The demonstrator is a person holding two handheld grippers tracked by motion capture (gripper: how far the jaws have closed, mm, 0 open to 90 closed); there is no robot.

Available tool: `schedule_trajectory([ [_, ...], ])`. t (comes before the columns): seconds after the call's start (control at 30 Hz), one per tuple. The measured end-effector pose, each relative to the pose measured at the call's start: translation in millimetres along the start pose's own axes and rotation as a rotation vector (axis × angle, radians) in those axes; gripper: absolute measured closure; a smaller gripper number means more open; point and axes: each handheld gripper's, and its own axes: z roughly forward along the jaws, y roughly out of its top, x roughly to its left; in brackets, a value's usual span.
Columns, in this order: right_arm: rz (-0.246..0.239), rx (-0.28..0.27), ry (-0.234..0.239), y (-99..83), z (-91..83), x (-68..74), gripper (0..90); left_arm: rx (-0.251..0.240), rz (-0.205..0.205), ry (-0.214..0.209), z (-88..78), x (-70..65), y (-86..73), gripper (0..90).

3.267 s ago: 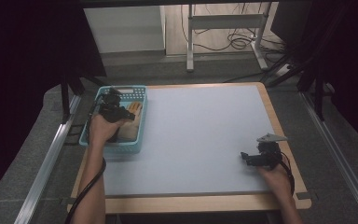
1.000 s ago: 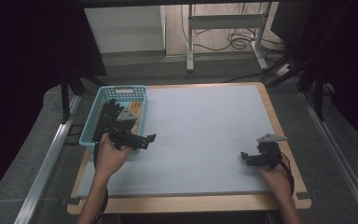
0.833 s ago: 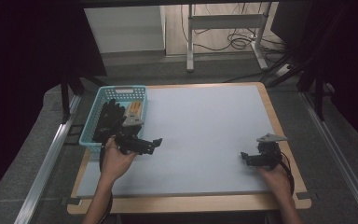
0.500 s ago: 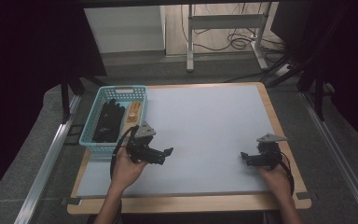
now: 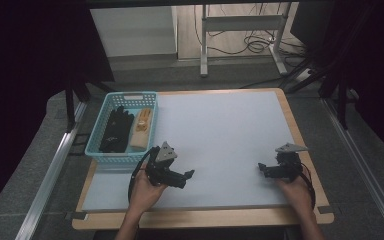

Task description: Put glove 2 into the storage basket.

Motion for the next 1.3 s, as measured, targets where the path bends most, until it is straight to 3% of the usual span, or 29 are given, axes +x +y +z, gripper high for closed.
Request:
schedule_trajectory([
  [0.4,0.000,0.000,0.000,0.0,0.0,0.1,7.6,0.027,-0.018,-0.028,14.1,-4.3,-24.9,0.0],
  [0.9,0.000,-0.001,0.000,0.0,0.0,0.1,7.6,0.123,-0.018,-0.002,29.7,-6.2,-55.6,0.0],
  [1.1,0.000,-0.001,-0.001,0.0,0.0,0.1,7.6,0.179,-0.022,0.010,36.3,-6.2,-61.8,0.0],
  [1.3,0.000,-0.001,-0.001,-0.1,0.0,0.2,7.6,0.180,-0.036,0.010,36.9,-6.0,-62.3,0.0],
])
